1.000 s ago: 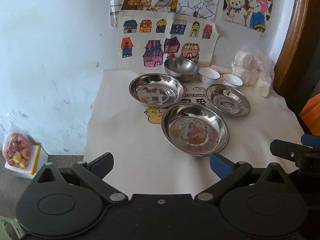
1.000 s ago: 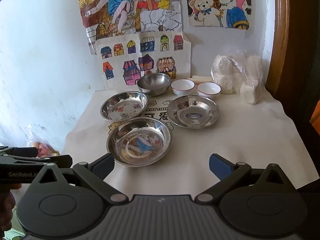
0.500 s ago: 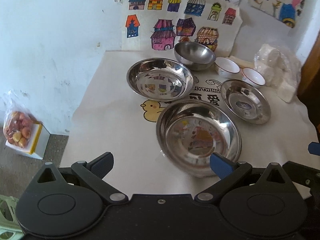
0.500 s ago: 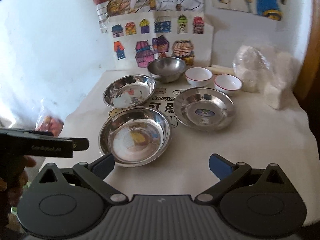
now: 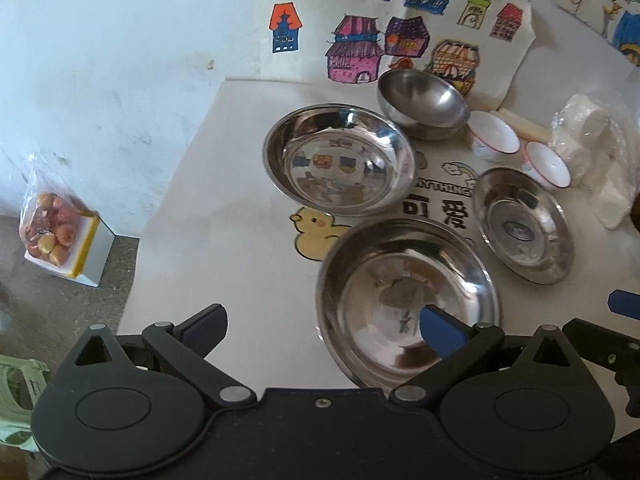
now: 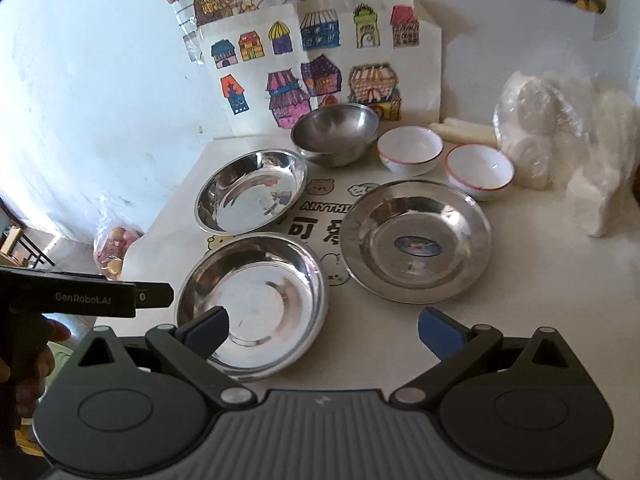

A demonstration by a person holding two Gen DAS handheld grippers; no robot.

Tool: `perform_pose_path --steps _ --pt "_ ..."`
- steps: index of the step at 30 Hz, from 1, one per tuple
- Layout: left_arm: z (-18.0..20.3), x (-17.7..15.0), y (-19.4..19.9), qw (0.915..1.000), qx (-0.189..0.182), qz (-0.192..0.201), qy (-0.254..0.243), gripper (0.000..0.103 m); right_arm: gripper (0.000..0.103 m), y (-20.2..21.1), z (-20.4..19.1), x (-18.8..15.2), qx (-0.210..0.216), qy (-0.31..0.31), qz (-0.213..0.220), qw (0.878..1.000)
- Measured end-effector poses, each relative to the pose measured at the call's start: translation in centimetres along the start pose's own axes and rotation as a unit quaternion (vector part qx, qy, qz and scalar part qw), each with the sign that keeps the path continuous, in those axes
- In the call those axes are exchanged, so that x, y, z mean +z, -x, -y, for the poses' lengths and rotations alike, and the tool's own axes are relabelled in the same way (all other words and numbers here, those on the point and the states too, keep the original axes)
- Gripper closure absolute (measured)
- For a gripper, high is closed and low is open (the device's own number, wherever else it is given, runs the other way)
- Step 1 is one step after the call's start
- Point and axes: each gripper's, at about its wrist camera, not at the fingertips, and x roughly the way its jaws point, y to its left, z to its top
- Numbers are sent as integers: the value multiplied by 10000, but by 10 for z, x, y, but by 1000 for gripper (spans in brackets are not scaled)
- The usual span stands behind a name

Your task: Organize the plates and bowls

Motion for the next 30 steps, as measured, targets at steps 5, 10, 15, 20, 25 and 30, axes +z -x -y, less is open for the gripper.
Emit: perform_pose_path --steps 5,10,15,20,25,30 --pt "-18 24 -23 9995 -63 -244 -203 1 0 -23 -5 13 -47 -239 -54 9997" --pt "-40 54 -45 9989 -207 -283 -309 1 0 -49 -23 38 -162 -409 -28 9990" --pt "-56 86 -68 9975 -330 -220 -580 1 0 -74 -38 60 -382 -570 30 9976" --pt "-64 113 -94 9949 -334 -157 -940 1 0 -99 -48 80 -442 -601 -5 9972" --pt "-70 136 -119 9950 -360 -131 -925 1 1 -128 -56 101 -363 -491 -135 9980" --pt "-72 148 -139 9955 -470 -261 -785 5 12 -157 -54 117 -375 -540 -288 9974"
